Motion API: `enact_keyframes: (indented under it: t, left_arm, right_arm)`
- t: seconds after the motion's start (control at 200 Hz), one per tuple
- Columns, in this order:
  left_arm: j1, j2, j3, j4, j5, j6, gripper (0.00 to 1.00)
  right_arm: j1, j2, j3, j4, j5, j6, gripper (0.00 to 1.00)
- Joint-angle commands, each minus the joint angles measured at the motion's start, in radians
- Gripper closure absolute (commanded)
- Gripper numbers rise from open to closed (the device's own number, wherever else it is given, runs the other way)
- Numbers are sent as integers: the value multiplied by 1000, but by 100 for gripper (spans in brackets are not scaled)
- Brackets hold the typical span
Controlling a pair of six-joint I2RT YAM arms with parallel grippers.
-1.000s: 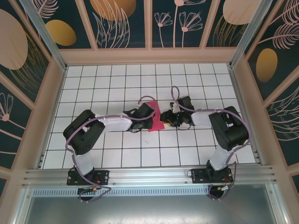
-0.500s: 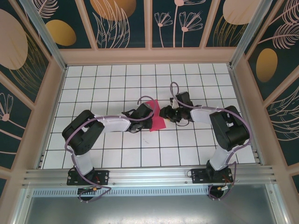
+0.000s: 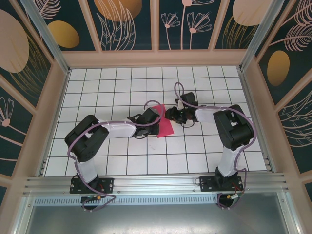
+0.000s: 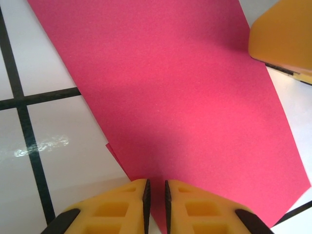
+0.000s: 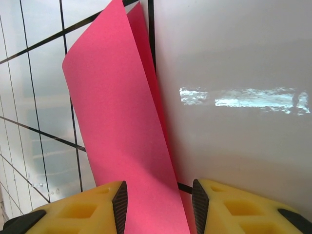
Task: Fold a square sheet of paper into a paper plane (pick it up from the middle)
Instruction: Third fold the triangle at the center of the table.
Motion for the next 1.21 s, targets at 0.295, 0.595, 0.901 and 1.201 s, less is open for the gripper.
enact_keyframes:
  t: [0.295,0.595,0.901,1.201]
  left_arm:
    - [-1,-18,-12,-33,40,31,79]
    - [0,-43,-1,-48,49,97,75]
    - [-55,-177,-58,-44,-102,179,49]
    - [-252,-85,6,-101,-323,307,29]
  right_arm:
    - [12,-130,-130,14,-114,-5,62]
    - [9,-167,-162,33,-100,52,75]
    - [10,-148,-149,43,-102,93,95]
    - [11,-155,-151,55,-114,147,94]
